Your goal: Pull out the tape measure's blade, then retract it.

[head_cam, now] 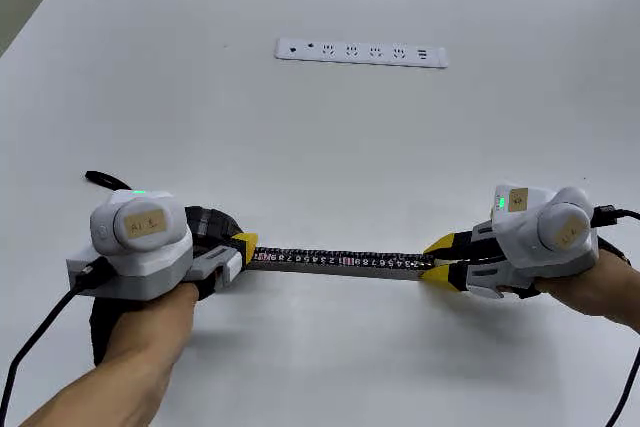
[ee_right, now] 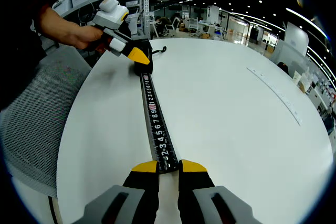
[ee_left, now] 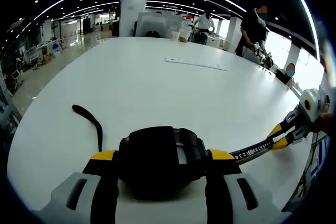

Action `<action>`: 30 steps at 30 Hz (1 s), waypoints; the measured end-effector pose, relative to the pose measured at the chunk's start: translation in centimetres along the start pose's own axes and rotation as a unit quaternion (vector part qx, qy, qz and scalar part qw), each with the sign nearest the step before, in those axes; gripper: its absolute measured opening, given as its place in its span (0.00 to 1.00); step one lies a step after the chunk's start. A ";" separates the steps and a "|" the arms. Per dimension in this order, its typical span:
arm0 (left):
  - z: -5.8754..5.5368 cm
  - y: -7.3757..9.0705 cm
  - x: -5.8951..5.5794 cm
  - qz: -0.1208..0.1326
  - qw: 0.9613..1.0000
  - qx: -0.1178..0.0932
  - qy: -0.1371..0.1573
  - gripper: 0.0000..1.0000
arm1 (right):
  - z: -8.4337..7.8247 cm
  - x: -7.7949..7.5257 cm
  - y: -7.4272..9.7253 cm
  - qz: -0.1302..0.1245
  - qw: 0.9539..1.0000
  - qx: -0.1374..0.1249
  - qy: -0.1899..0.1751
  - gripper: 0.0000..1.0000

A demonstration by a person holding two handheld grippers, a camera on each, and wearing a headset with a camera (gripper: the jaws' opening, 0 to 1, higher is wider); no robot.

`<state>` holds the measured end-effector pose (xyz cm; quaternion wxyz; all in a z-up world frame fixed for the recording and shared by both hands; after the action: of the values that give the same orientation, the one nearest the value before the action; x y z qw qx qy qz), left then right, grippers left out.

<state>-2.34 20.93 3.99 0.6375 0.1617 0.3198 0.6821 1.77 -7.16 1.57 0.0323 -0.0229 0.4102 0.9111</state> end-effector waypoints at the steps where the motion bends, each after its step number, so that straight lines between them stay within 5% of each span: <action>1: 0.0 0.0 0.0 0.000 1.000 0.000 0.000 0.62 | 0.0 0.0 0.0 0.000 1.000 0.000 0.001 0.09; 30: 0.0 0.2 0.0 0.002 1.000 0.009 -0.003 0.57 | 0.2 0.2 0.3 -0.003 1.000 0.007 0.006 0.09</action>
<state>-2.49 20.95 4.06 0.6356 0.1702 0.3236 0.6800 1.50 -7.19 1.91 0.0328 -0.0289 0.4169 0.9079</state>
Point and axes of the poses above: the centre of the closed fingertips' face, and the gripper's own axes: y roughly backward along the fingers, x roughly to its left, z roughly out of its top, the point moved 4 cm from there along y, roughly backward along the fingers, and after that the axes turned 6 degrees about y, right-handed, at the moved point
